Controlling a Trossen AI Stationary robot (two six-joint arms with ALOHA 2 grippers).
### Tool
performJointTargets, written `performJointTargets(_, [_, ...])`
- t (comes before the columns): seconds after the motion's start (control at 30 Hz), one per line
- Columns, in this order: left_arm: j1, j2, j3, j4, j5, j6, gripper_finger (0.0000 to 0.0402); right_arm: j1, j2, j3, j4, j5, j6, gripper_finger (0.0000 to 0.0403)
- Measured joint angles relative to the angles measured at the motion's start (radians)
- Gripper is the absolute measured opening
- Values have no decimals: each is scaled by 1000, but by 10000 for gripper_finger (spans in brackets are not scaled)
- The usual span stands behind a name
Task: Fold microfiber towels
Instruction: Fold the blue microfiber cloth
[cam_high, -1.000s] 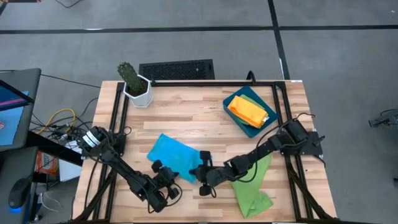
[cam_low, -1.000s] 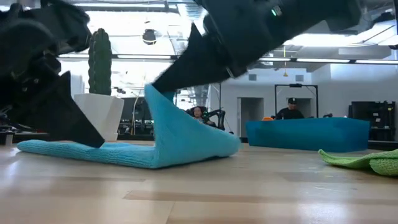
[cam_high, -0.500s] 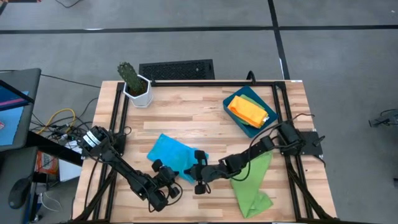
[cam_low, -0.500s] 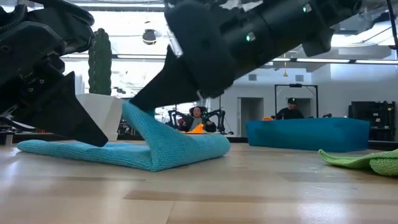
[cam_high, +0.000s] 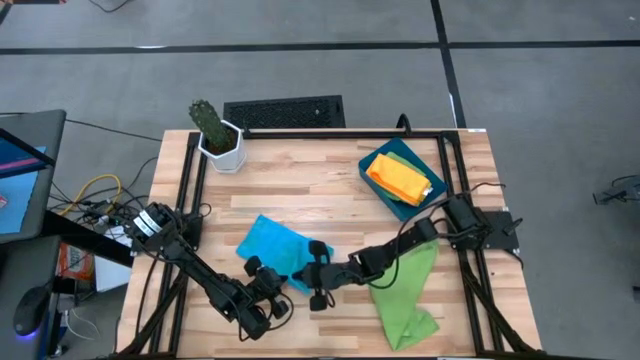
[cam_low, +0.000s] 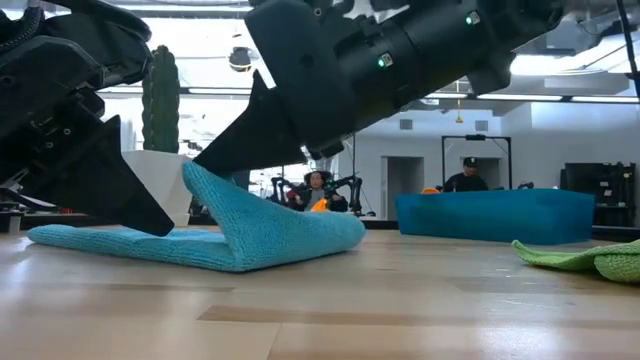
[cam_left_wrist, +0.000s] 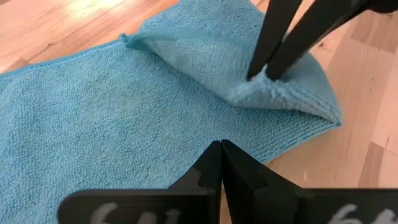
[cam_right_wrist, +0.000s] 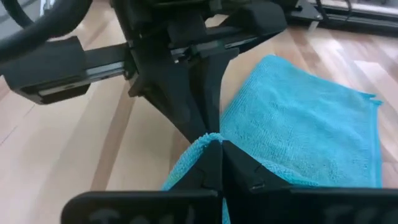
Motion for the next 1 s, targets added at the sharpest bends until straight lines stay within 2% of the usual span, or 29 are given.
performJointTargets(0.07, [0,0,0,0,0,0,0,-7,16,2,13,-34,1,24])
performJointTargets(0.43, [0,0,1,24,0,20,0,-22,17,0,48,-36,2,43])
performJointTargets(0.63, [0,0,1,26,2,19,0,-38,17,0,40,-40,20,81])
performJointTargets(0.8, [0,0,1,29,3,19,0,-49,17,0,46,-117,21,120])
performJointTargets(1.0, [0,0,3,25,41,42,0,-49,10,-1,46,-108,21,161])
